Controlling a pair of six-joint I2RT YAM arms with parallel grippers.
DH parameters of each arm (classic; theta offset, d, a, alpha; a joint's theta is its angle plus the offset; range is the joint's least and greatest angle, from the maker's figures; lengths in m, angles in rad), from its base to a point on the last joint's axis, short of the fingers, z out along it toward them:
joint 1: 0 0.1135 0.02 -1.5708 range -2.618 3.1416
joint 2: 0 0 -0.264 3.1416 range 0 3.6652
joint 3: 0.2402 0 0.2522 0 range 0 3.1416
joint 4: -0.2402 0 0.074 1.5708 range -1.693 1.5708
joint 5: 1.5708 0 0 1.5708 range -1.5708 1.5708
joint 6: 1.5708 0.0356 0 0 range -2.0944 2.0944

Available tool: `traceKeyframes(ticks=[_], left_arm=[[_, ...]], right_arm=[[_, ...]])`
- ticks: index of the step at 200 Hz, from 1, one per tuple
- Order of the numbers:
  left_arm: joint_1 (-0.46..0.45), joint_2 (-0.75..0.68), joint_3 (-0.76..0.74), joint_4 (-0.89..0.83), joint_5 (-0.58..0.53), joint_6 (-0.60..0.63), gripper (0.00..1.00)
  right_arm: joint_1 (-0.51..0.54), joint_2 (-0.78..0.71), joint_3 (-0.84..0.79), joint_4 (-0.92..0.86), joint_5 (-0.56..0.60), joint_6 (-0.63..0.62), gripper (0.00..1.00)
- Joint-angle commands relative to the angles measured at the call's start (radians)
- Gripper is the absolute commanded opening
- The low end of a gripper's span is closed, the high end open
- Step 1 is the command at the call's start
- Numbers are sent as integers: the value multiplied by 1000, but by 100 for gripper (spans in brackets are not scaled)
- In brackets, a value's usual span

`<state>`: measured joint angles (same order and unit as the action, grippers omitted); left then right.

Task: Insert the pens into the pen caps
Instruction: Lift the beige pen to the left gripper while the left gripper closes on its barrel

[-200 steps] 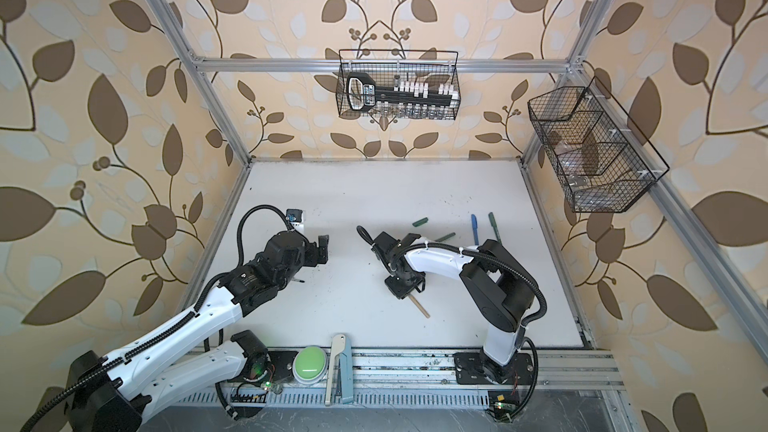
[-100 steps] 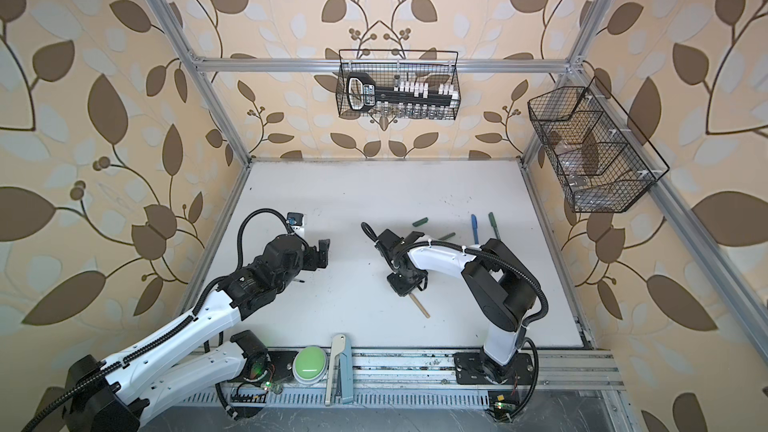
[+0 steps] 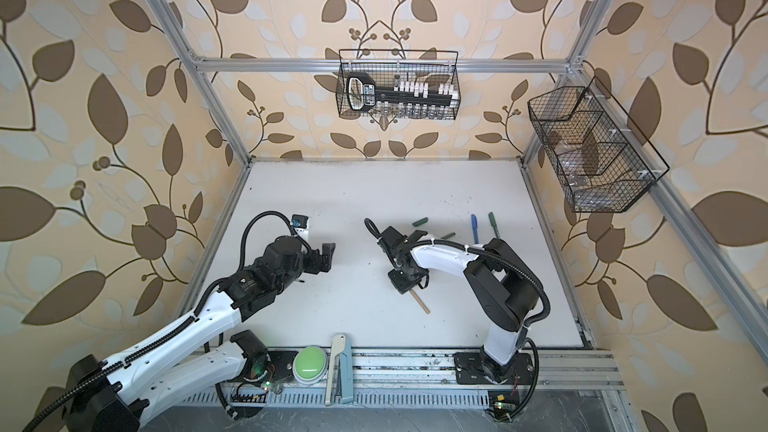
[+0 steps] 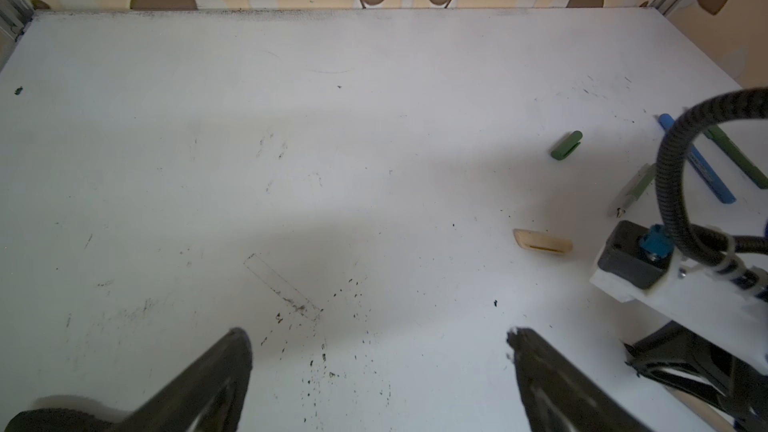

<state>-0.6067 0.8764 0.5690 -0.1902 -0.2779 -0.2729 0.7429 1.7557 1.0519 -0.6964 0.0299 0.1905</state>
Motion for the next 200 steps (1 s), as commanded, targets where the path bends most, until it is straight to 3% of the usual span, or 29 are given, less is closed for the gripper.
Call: traceKeyframes(ticks=[1, 25, 48, 120, 200], left_arm=[[14, -21, 2, 50, 48, -27, 99], [15, 9, 17, 59, 136, -25, 99], [16, 55, 20, 118, 307, -3, 97], [16, 266, 67, 286, 606, -59, 97], [12, 547, 120, 573, 785, -243, 86]], right_arm=[[-17, -60, -31, 105, -26, 5, 0], [-42, -143, -61, 229, -95, 22, 0], [-89, -218, -100, 367, -191, 66, 0], [-265, -345, -313, 914, -423, 349, 0], [-253, -340, -406, 1254, -452, 525, 0]])
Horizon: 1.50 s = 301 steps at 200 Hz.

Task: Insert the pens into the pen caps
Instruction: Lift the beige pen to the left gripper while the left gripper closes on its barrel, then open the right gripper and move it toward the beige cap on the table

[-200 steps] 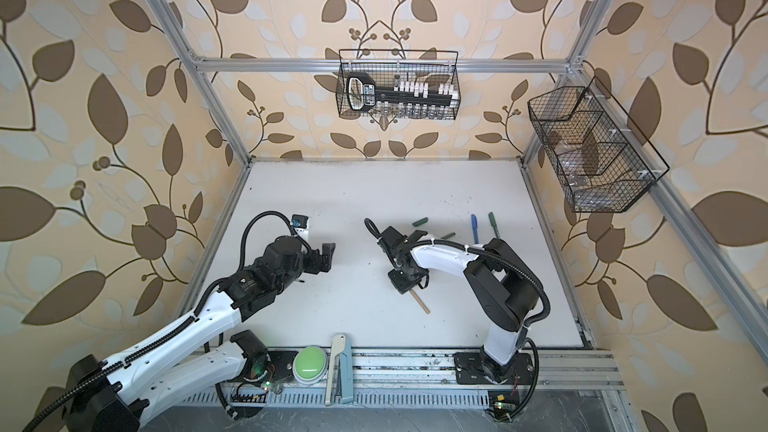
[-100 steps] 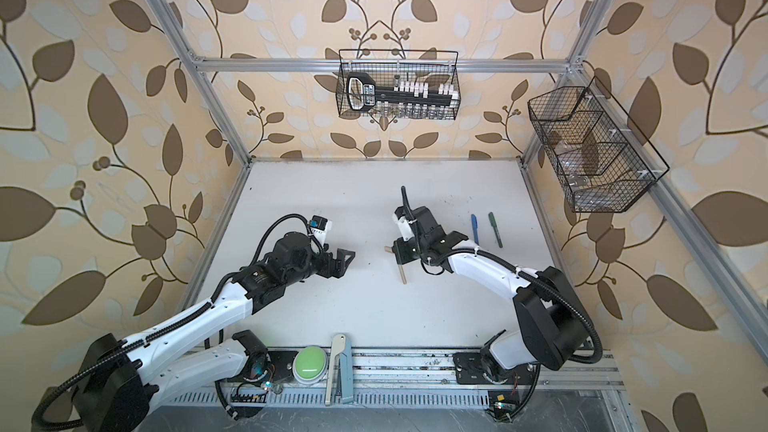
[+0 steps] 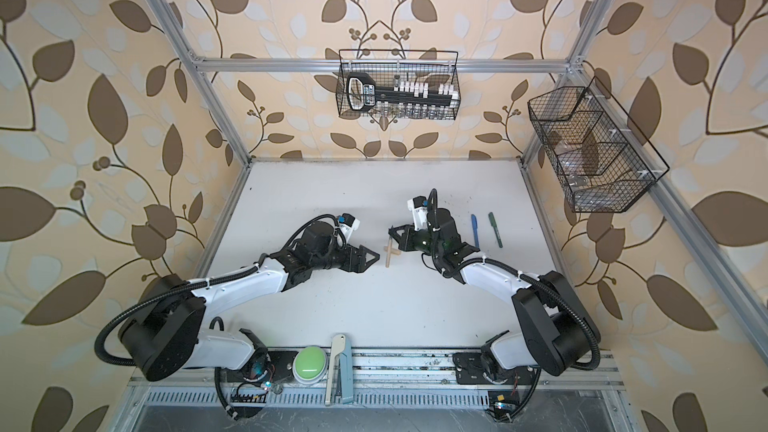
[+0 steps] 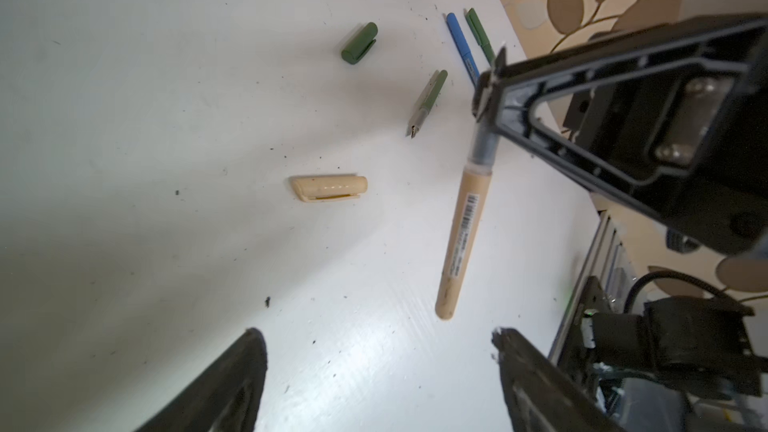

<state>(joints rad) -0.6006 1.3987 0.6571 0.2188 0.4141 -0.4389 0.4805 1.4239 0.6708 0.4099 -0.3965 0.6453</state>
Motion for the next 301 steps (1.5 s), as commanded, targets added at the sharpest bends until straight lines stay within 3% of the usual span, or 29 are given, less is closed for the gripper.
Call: traceKeyframes(ticks=[1, 57, 121, 186, 215, 249, 301], left_arm=[[6, 26, 31, 168, 94, -77, 85], [5, 72, 57, 170, 131, -77, 76], [-4, 98, 101, 136, 141, -59, 53], [-11, 110, 113, 113, 160, -53, 40], [-10, 103, 109, 110, 158, -50, 25], [-10, 92, 111, 104, 142, -45, 18], [-11, 81, 122, 69, 110, -28, 2]], right_arm=[[10, -7, -25, 150, -25, 71, 0], [19, 24, -42, 221, -39, 109, 0], [24, 75, -42, 290, -77, 152, 0], [23, 85, -48, 333, -82, 175, 0], [21, 91, -49, 340, -90, 181, 0], [21, 92, -56, 338, -96, 181, 0], [16, 59, -60, 279, -92, 144, 7]])
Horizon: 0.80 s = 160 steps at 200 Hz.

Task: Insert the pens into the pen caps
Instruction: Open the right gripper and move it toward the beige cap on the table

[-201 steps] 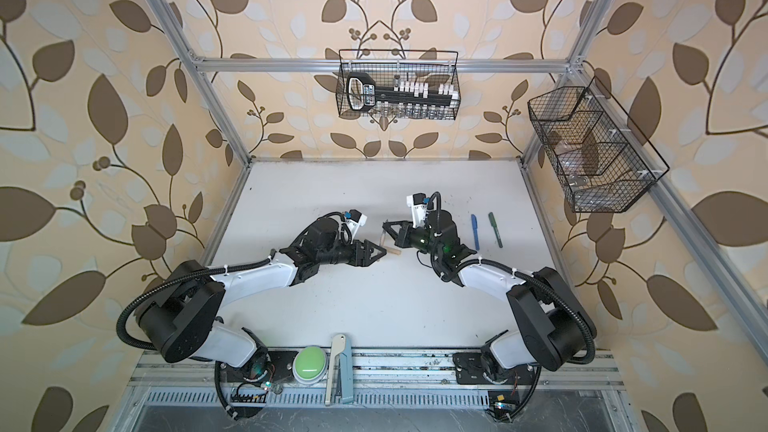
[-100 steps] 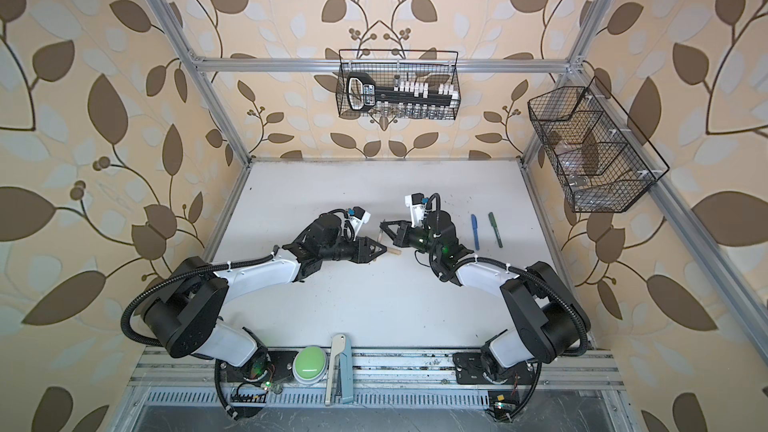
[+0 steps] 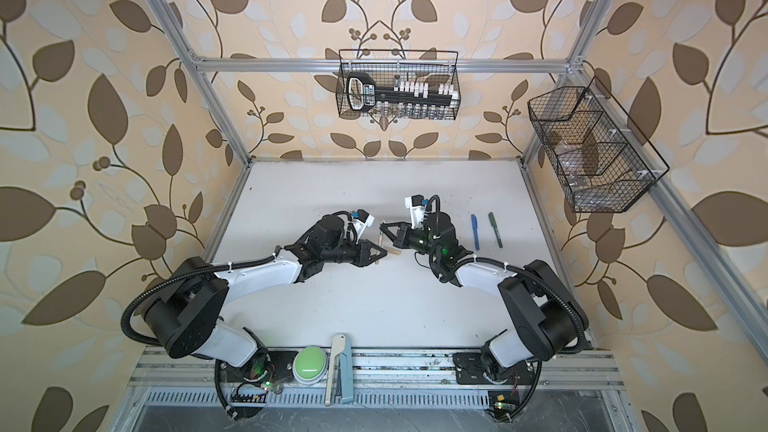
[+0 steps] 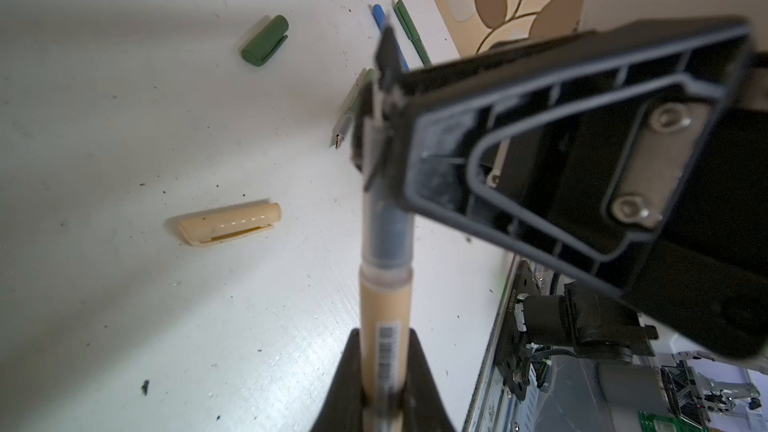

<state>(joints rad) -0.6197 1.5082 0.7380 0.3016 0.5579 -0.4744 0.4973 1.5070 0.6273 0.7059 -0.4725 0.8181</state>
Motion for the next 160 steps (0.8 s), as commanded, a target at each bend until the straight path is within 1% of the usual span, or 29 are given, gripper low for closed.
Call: traceKeyframes(ticks=[1, 18, 38, 54, 70, 75, 88, 98, 107, 119, 137, 144, 160], left_arm=[[8, -28, 41, -14, -34, 7, 2], [8, -28, 44, -21, -46, 12, 1], [8, -32, 56, -64, -89, 27, 0], [8, -47, 66, -120, -156, 52, 0], [8, -62, 62, -170, -235, 86, 0], [8, -101, 61, -186, -257, 100, 0], [9, -135, 67, -240, -321, 131, 0], [9, -166, 66, -264, -344, 157, 0], [9, -190, 71, -291, -356, 182, 1], [10, -210, 89, -337, -360, 214, 2], [10, -238, 113, -417, -357, 239, 2], [10, -259, 103, -425, -356, 241, 0], [9, -325, 59, -413, -365, 221, 0]], right_arm=[[-1, -25, -17, -19, -15, -31, 7], [-6, -44, -15, -40, -7, -45, 17], [-15, -82, -6, -92, 4, -74, 37], [-31, -132, -1, -163, 24, -110, 44], [-51, -190, 20, -317, 82, -145, 47], [-56, -203, 34, -385, 109, -161, 47], [-56, -220, 103, -627, 183, -233, 48], [-46, -214, 149, -779, 243, -286, 48], [-35, -207, 168, -862, 285, -308, 50], [-25, -184, 178, -916, 310, -318, 51], [-5, -127, 190, -930, 299, -334, 51], [6, -94, 206, -930, 293, -348, 51], [25, -11, 281, -952, 300, -389, 52]])
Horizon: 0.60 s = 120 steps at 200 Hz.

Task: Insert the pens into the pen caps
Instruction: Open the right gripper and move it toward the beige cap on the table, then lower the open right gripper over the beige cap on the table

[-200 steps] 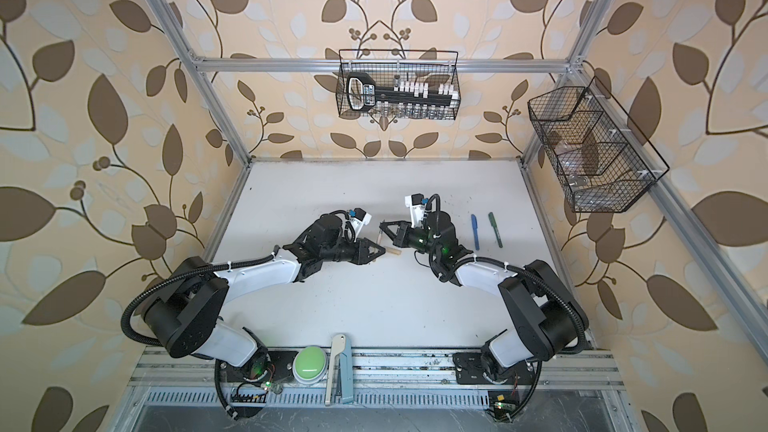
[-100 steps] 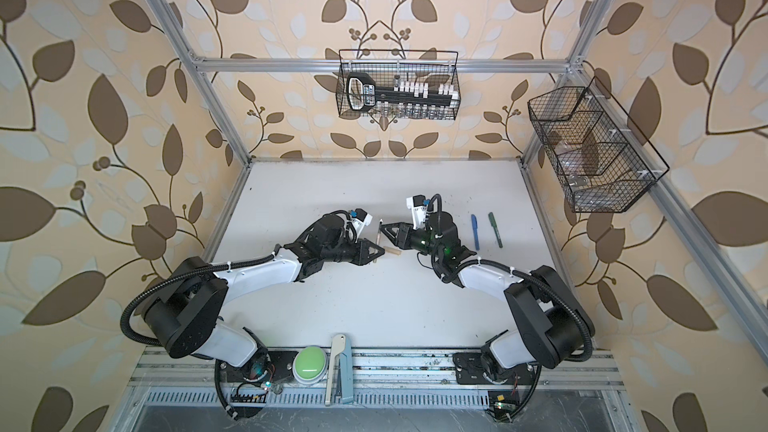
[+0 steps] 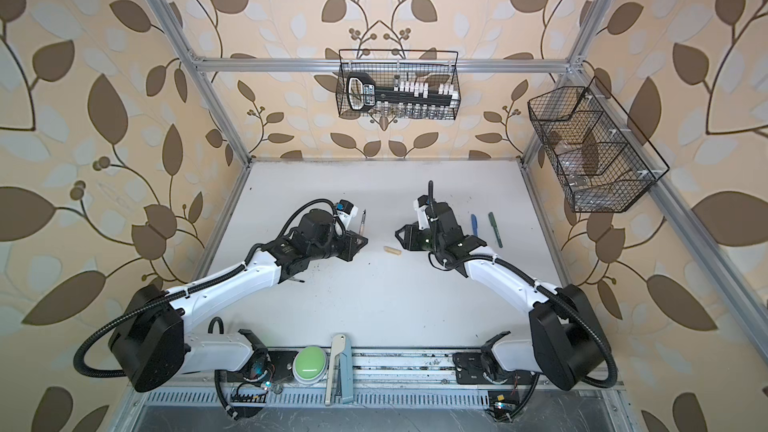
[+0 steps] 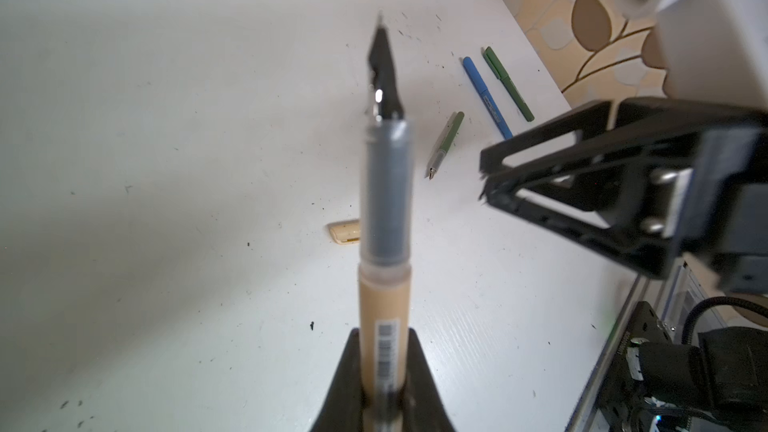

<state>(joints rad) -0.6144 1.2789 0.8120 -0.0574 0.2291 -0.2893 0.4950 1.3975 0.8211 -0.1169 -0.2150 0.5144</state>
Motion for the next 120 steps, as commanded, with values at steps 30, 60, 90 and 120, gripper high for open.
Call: traceKeyframes(ticks=[30, 60, 90, 120], left_arm=[[4, -212, -74, -69, -63, 21, 0], [3, -249, -71, -160, -101, 49, 0], [4, -269, -66, -185, -117, 53, 0], [4, -266, -65, -167, -106, 58, 1]], right_arm=[[21, 271, 234, -129, -9, -142, 52], [22, 428, 359, -143, -53, -171, 51], [22, 527, 415, -158, -79, -178, 51], [29, 571, 460, -167, -75, -195, 51]])
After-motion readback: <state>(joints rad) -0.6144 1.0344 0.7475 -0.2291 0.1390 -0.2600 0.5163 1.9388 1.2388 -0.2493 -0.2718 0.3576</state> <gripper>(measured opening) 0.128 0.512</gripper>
